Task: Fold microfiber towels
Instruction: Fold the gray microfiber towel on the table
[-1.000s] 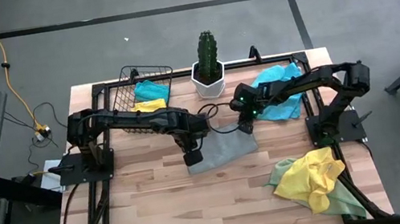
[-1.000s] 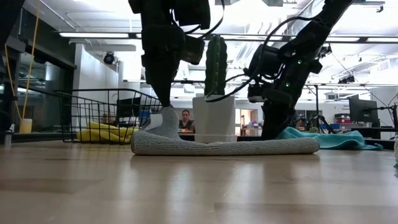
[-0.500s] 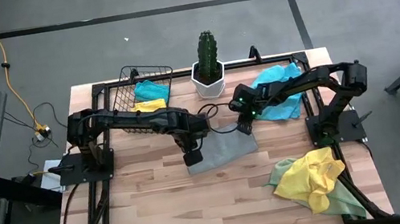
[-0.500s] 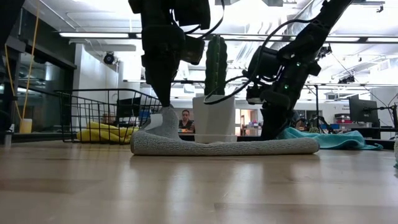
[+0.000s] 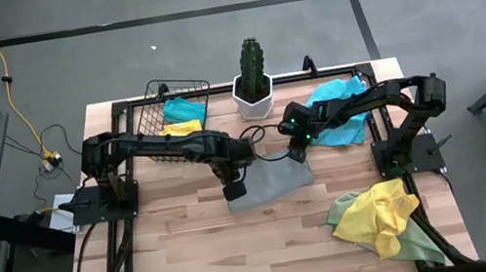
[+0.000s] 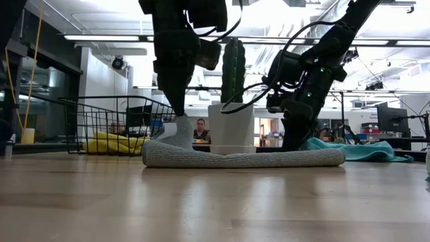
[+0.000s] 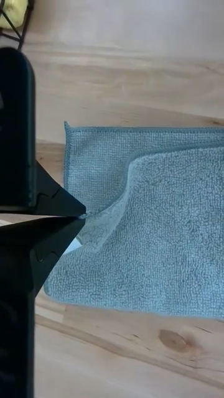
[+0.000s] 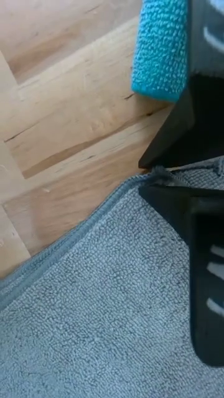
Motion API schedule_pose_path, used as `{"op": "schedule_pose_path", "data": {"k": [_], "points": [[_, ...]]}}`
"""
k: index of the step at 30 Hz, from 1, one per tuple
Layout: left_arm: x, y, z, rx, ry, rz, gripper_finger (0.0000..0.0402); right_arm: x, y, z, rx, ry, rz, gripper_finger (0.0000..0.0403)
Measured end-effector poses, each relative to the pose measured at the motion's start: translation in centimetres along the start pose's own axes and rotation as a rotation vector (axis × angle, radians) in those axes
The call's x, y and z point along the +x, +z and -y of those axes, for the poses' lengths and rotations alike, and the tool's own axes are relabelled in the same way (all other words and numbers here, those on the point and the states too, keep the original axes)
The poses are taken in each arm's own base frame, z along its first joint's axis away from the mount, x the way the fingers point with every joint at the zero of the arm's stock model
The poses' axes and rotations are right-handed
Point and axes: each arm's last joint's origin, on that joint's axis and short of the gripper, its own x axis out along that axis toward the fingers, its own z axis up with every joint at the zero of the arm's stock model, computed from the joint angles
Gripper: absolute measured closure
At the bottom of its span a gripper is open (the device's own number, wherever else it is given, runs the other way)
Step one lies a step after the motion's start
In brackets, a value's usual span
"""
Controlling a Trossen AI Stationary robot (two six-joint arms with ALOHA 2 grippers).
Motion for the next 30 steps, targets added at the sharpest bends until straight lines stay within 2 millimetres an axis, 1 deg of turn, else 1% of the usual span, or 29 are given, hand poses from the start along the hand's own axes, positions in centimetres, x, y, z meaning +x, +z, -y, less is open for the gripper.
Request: {"op": "schedule_pose_path", "data": {"k": [6,10,17,23,30], "points": [[0.0,0.0,0.0,-0.016,0.000,0.000,0.0401,0.0,0.1,0.0,-0.004,0.003,0.009,0.0324],[0.0,0.0,0.0,-0.016,0.000,0.000,0.0401,0.0,0.1,0.0,-0.007,0.004,0.014,0.0312],[0.0,0.0,0.0,-0.024,0.000,0.000,0.0401,-0.1,0.2,0.0,-0.018,0.000,0.016,0.0320],[0.0,-0.1,0.0,-0.027,0.002,-0.006,0.0401,-1.2,0.0,-0.1,-0.019,-0.038,0.005,0.0322],[0.0,-0.1,0.0,-0.027,0.002,-0.010,0.0401,-1.2,0.1,-0.2,-0.003,-0.026,0.017,0.0322]]}}
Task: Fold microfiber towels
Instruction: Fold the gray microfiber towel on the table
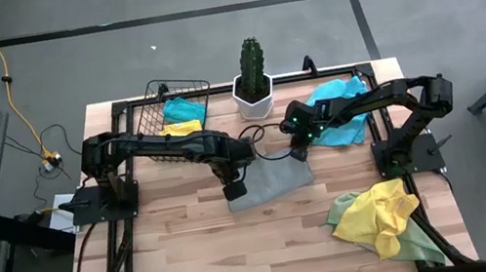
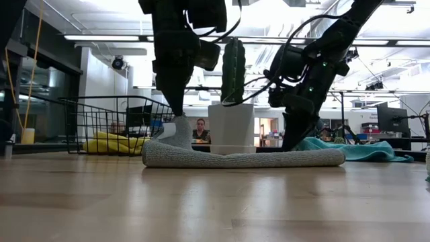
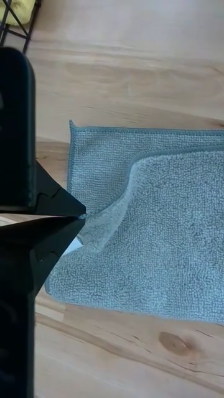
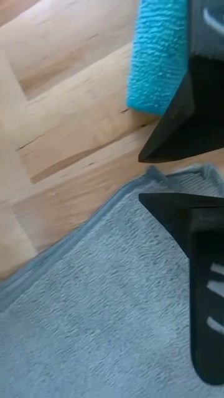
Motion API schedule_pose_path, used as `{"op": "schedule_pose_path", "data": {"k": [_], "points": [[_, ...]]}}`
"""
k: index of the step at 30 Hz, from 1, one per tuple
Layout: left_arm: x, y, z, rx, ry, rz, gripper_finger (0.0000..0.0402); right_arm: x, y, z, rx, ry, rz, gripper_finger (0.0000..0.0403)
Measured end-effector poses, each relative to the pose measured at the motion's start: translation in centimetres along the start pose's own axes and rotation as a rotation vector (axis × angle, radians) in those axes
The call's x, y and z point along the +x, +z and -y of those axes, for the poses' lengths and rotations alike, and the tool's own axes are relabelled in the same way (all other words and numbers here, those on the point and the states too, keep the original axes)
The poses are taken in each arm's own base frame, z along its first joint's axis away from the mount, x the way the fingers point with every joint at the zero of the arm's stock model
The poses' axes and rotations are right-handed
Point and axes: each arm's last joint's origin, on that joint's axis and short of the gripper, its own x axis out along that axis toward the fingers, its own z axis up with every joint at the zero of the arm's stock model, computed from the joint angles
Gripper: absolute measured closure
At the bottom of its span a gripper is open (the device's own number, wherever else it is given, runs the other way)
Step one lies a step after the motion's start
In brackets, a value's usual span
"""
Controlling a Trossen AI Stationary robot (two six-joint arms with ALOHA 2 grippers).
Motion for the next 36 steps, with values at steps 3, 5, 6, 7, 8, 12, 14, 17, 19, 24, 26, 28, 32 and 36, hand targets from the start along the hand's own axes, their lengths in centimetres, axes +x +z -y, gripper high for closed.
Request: {"op": "schedule_pose_path", "data": {"k": [3,5,6,7,8,12,14,17,19,24,26,28,32,36], "points": [[0.00,-0.02,-0.01,0.000,0.000,-0.003,0.0401,0.00,0.10,-0.05,0.009,0.005,0.010,0.0322],[0.00,-0.03,-0.01,-0.001,0.001,-0.003,0.0401,0.03,0.06,-0.14,0.008,0.012,0.006,0.0322],[0.00,-0.03,-0.01,-0.001,0.001,-0.004,0.0401,0.07,0.04,-0.17,0.008,0.013,0.004,0.0322],[0.00,-0.04,-0.01,-0.001,0.001,-0.004,0.0401,0.11,0.00,-0.16,0.015,0.012,0.000,0.0322],[0.00,-0.04,-0.01,-0.001,0.001,-0.004,0.0401,0.14,-0.03,-0.16,0.016,0.011,-0.004,0.0322],[0.00,-0.04,-0.01,-0.001,0.001,-0.004,0.0401,0.21,0.00,-0.07,0.023,-0.015,0.002,0.0322],[0.00,-0.06,-0.01,-0.008,0.001,-0.006,0.0401,0.21,0.03,-0.09,0.023,-0.011,0.004,0.0322],[0.00,-0.07,-0.02,-0.008,0.001,-0.008,0.0401,0.21,0.05,-0.12,0.025,0.000,0.005,0.0322],[0.00,-0.08,-0.02,-0.008,0.002,-0.008,0.0401,0.21,0.00,-0.12,0.027,0.001,0.000,0.0322],[0.00,-0.08,-0.02,-0.021,0.002,-0.008,0.0401,0.21,-0.04,-0.12,0.043,0.004,-0.004,0.0322],[0.00,-0.08,-0.02,-0.023,0.002,-0.008,0.0401,0.21,-0.04,-0.12,0.044,0.004,-0.004,0.0322],[0.00,-0.08,-0.02,-0.023,0.002,-0.008,0.0401,0.21,-0.05,-0.12,0.044,0.004,-0.005,0.0323],[0.00,-0.08,-0.02,-0.023,0.002,-0.008,0.0401,0.21,-0.05,-0.12,0.042,0.004,-0.006,0.0335],[0.00,-0.08,-0.02,-0.023,0.002,-0.008,0.0401,0.22,-0.06,-0.12,0.043,0.004,-0.006,0.0358]]}}
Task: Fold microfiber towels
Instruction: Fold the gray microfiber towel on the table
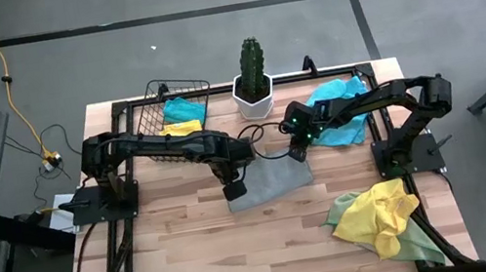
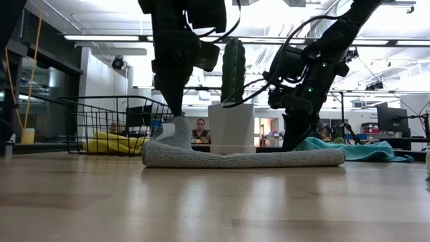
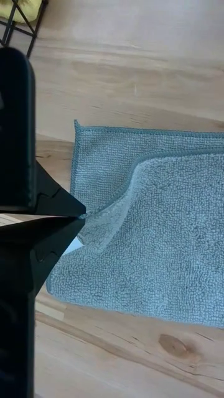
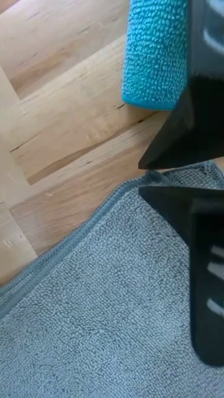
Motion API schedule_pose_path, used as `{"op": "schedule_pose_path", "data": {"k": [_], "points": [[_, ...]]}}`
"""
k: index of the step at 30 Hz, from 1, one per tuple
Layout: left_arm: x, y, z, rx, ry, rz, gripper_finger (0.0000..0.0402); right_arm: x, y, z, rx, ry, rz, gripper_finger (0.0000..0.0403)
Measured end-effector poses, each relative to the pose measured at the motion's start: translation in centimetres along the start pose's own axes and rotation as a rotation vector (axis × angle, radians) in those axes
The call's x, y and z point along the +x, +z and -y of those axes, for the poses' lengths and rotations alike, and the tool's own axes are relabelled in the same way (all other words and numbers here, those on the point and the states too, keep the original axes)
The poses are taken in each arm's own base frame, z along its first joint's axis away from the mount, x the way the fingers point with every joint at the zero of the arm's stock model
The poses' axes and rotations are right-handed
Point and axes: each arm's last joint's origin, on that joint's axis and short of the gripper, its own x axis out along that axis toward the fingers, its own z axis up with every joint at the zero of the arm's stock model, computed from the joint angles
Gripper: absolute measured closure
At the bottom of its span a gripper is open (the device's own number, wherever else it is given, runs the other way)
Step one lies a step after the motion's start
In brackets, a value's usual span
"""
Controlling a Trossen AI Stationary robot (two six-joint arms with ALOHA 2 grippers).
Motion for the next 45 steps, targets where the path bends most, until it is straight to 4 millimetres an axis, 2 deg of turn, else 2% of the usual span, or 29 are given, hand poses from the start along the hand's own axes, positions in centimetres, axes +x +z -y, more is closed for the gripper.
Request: {"op": "schedule_pose_path", "data": {"k": [5,11,15,19,24,27,33,38,41,45], "points": [[0.0,0.0,0.0,0.000,0.000,0.000,0.0402,0.0,0.0,0.1,0.005,-0.001,0.002,0.0398],[-0.2,-0.1,-0.2,-0.005,0.003,-0.010,0.0401,-0.6,0.3,0.0,0.007,-0.012,0.042,0.0401],[-1.5,-0.5,-0.6,-0.018,0.020,0.009,0.0401,-2.3,0.4,-0.4,0.000,-0.005,0.069,0.0402],[-3.0,-0.8,-0.6,-0.028,0.018,0.055,0.0401,-4.8,0.1,-1.5,-0.028,0.016,0.107,0.0402],[-4.4,-1.3,0.3,-0.025,0.002,0.106,0.0401,-7.9,-1.2,-3.1,-0.043,0.047,0.119,0.0402],[-4.8,-1.6,1.3,-0.009,0.010,0.130,0.0401,-8.9,-1.8,-4.2,-0.057,0.062,0.128,0.0403],[-4.3,-2.4,3.8,0.011,0.035,0.139,0.0401,-9.3,-2.9,-6.3,-0.102,0.102,0.098,0.0403],[-4.4,-3.0,5.3,0.017,0.150,0.197,0.0401,-9.2,-3.6,-7.3,-0.093,0.046,0.091,0.0403],[-3.9,-3.3,5.4,0.026,0.201,0.212,0.0401,-9.2,-3.8,-7.3,-0.076,-0.023,0.109,0.0403],[-1.8,-4.2,4.0,-0.007,0.267,0.153,0.0401,-8.9,-4.0,-7.0,-0.043,-0.117,0.099,0.0403]]}}
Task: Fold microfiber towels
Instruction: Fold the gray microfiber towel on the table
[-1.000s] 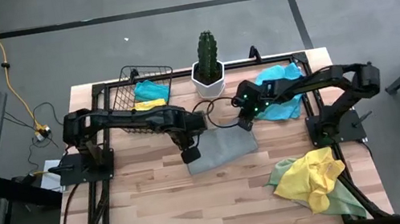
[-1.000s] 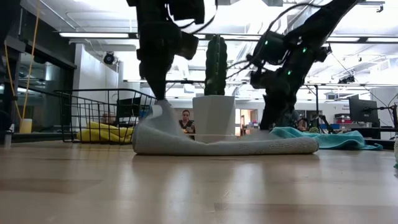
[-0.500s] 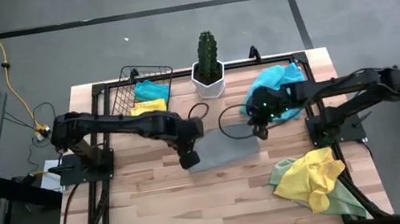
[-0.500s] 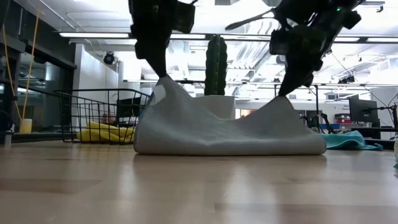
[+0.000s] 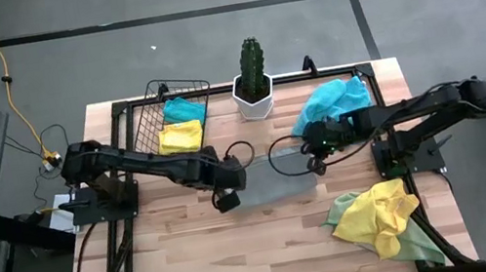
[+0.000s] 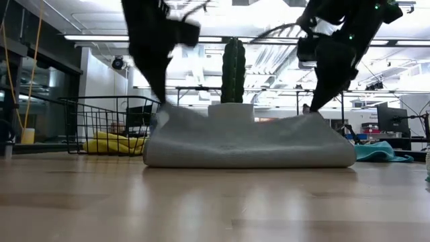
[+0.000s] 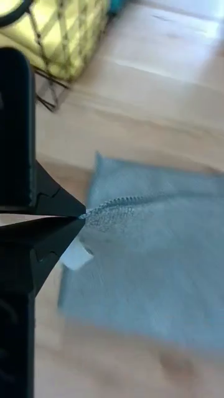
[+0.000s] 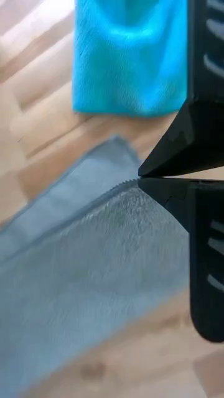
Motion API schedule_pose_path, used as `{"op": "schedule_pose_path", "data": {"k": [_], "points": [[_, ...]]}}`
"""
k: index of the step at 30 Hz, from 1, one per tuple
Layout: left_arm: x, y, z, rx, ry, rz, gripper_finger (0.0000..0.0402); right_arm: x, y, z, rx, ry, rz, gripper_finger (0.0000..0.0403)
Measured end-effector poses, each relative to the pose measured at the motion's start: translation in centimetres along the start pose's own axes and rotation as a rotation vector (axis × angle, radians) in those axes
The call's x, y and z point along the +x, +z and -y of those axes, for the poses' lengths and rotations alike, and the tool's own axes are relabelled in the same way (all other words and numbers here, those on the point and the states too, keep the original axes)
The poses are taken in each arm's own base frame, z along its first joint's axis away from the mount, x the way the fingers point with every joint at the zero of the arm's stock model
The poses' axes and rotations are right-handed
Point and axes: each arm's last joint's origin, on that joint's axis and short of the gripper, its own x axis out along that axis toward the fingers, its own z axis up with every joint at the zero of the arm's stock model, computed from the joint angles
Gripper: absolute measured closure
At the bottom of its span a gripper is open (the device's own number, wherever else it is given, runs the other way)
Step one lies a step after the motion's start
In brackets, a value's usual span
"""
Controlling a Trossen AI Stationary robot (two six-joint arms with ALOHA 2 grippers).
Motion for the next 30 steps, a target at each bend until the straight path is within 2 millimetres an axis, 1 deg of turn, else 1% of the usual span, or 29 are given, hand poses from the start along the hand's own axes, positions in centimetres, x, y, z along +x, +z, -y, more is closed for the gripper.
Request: {"op": "schedule_pose_path", "data": {"k": [4,9,14,19,25,30], "points": [[2.5,-1.2,-0.9,-0.023,0.041,-0.042,0.0402,1.1,0.0,-0.1,-0.009,-0.053,-0.018,0.0403],[4.0,-1.6,-1.5,-0.046,0.044,-0.022,0.0401,2.6,0.0,-0.2,-0.023,-0.119,-0.040,0.0403],[4.4,-1.3,-1.9,-0.057,0.051,0.001,0.0401,3.8,-0.1,-0.1,-0.020,-0.199,-0.054,0.0403],[4.6,-1.1,-2.5,-0.067,0.055,0.001,0.0402,4.6,-0.2,-0.2,-0.018,-0.213,-0.073,0.0403],[4.6,-1.0,-2.7,-0.064,0.058,-0.002,0.0401,4.8,0.0,-0.3,-0.011,-0.212,-0.047,0.0403],[4.6,-1.1,-2.7,-0.045,0.063,-0.003,0.0393,4.8,0.1,-0.4,-0.016,-0.206,-0.035,0.0403]]}}
